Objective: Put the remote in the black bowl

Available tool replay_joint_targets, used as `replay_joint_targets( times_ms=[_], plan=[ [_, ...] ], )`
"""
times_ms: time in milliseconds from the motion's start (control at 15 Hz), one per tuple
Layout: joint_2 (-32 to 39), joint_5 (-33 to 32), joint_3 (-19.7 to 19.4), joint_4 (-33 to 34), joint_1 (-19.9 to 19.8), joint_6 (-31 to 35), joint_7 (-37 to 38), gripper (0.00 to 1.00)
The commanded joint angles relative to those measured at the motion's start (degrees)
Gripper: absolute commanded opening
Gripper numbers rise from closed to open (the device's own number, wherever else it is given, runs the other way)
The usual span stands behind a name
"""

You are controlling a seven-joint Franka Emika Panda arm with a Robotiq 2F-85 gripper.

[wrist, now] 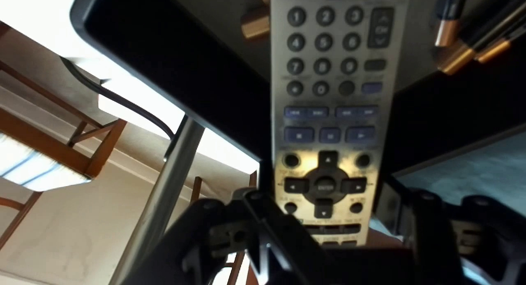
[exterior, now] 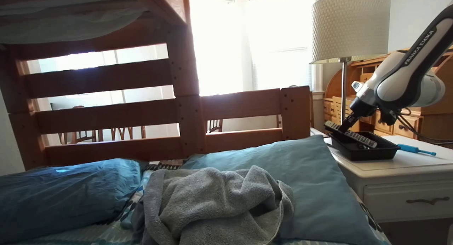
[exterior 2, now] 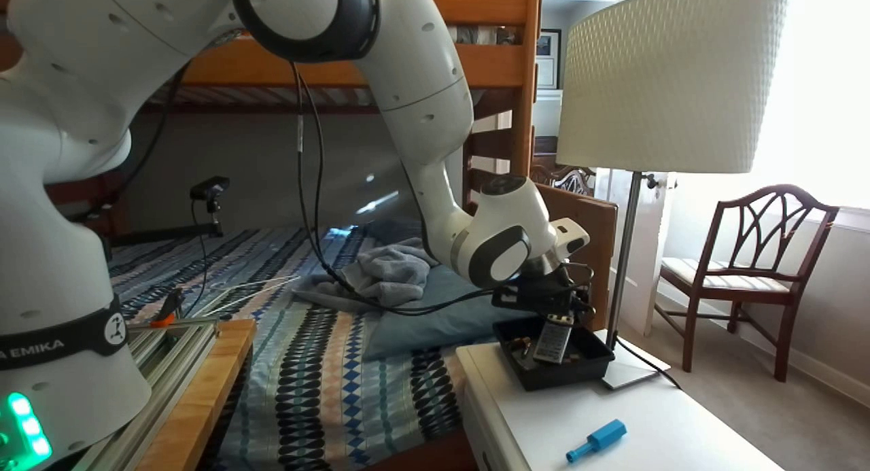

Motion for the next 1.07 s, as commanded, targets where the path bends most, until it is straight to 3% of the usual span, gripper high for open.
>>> replay_joint_targets(
  times_ms=[0, 67, 133, 200, 333, 667, 1000],
  plan=[
    [2.1, -1.8, -0.1, 2.9, -0.4, -1.5, 1.6, 0.32],
    [2.1, -1.6, -0.3, 3.0, -0.2, -2.1, 1.7, 0.48],
    [2.2, -1.5, -0.6, 3.3, 0.0, -2.4, 1.8, 0.82],
    [2.1, -1.4, -0.4, 3.3, -0.1, -2.8, 1.9, 0.84],
    [0.0, -0.3, -1.8, 2.1, 1.0, -3.9, 3.1, 0.97],
    [-8.1, 4.2, -8.0, -3.3, 4.1, -11.4, 10.4, 1.00],
    [-16.2, 6.1, -13.6, -9.0, 6.6, -23.9, 15.0, 1.00]
  ],
)
